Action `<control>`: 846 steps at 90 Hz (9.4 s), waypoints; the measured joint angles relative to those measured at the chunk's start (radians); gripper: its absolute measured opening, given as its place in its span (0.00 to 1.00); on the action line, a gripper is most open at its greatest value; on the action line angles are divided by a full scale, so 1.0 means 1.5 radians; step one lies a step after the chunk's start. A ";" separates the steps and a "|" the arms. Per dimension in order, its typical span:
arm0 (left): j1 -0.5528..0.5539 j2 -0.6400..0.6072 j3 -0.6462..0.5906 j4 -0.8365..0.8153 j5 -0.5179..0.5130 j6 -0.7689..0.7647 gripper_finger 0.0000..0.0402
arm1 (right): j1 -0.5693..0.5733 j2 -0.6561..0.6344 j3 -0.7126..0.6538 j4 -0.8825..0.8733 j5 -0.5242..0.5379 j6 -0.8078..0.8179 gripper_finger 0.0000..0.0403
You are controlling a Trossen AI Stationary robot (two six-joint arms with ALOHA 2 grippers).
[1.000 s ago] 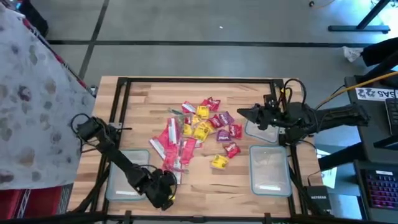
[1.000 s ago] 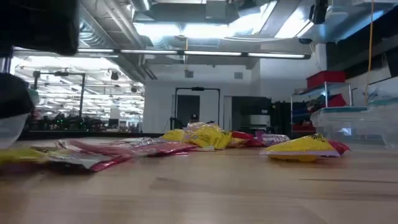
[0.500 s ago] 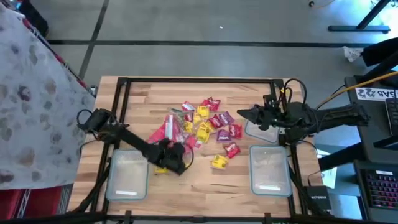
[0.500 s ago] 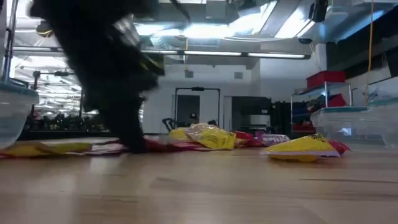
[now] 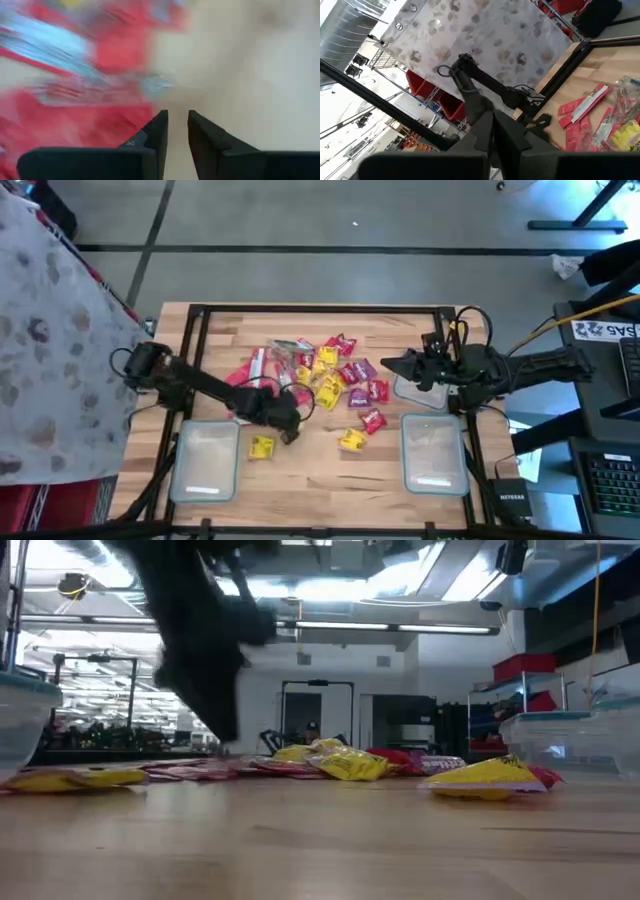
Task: Sort candy
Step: Open the rectangular transparent bin
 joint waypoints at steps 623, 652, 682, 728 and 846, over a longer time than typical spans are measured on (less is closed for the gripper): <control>-0.217 0.035 0.176 -0.506 0.323 -0.531 0.00 | -0.001 0.209 -0.001 -0.073 -0.166 0.038 0.00; -0.129 0.030 0.084 -0.275 0.279 -0.421 0.00 | -0.001 0.208 -0.001 -0.072 -0.266 -0.028 0.00; -0.012 0.042 0.191 -0.238 0.017 -0.142 0.00 | -0.001 0.208 -0.001 -0.072 -0.179 -0.041 0.00; 0.020 0.035 0.154 -0.381 -0.117 0.070 0.00 | -0.018 0.506 0.142 -0.177 -0.057 0.052 0.00; -0.079 -0.077 0.040 -0.278 0.011 -0.219 0.00 | 0.135 0.689 0.273 -0.240 -0.276 -0.111 0.00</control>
